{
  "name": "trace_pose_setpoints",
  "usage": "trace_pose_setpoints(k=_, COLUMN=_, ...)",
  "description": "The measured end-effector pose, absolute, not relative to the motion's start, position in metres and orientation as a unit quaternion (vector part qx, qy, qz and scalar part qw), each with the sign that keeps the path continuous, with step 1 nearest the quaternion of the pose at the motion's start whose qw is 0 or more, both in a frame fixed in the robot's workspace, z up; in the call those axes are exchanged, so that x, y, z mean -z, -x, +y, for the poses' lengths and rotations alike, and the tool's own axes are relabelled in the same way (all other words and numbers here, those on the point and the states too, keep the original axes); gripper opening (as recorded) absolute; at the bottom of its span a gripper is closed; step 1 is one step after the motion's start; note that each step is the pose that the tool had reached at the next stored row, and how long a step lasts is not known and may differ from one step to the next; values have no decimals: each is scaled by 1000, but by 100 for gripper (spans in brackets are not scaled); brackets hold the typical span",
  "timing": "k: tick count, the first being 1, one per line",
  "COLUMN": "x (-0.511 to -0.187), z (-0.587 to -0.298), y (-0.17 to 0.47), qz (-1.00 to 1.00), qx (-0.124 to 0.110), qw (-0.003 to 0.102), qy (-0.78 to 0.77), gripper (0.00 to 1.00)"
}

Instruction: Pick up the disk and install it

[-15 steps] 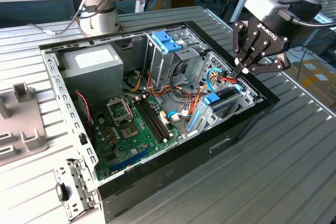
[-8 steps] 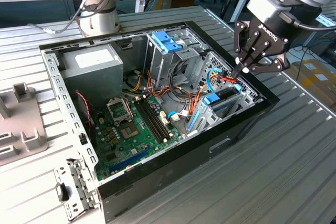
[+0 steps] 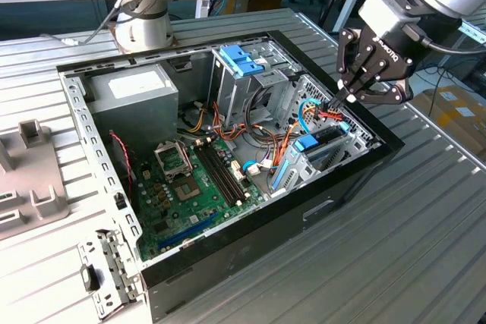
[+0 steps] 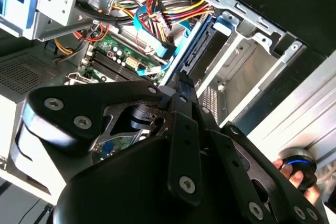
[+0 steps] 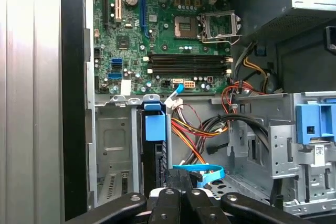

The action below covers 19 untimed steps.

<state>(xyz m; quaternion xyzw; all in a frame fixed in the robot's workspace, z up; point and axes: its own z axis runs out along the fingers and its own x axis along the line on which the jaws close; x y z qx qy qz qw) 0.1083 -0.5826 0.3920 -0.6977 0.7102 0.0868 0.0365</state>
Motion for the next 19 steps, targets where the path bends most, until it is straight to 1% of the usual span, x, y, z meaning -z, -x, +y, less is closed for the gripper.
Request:
trace_pose_setpoints(k=7, x=-380, z=-583, y=-113, qz=710, qx=-90, qw=34, qy=697, gripper=11)
trace_pose_setpoints(k=19, x=-371, z=-583, y=-123, qz=710, qx=-92, qw=31, qy=697, gripper=11)
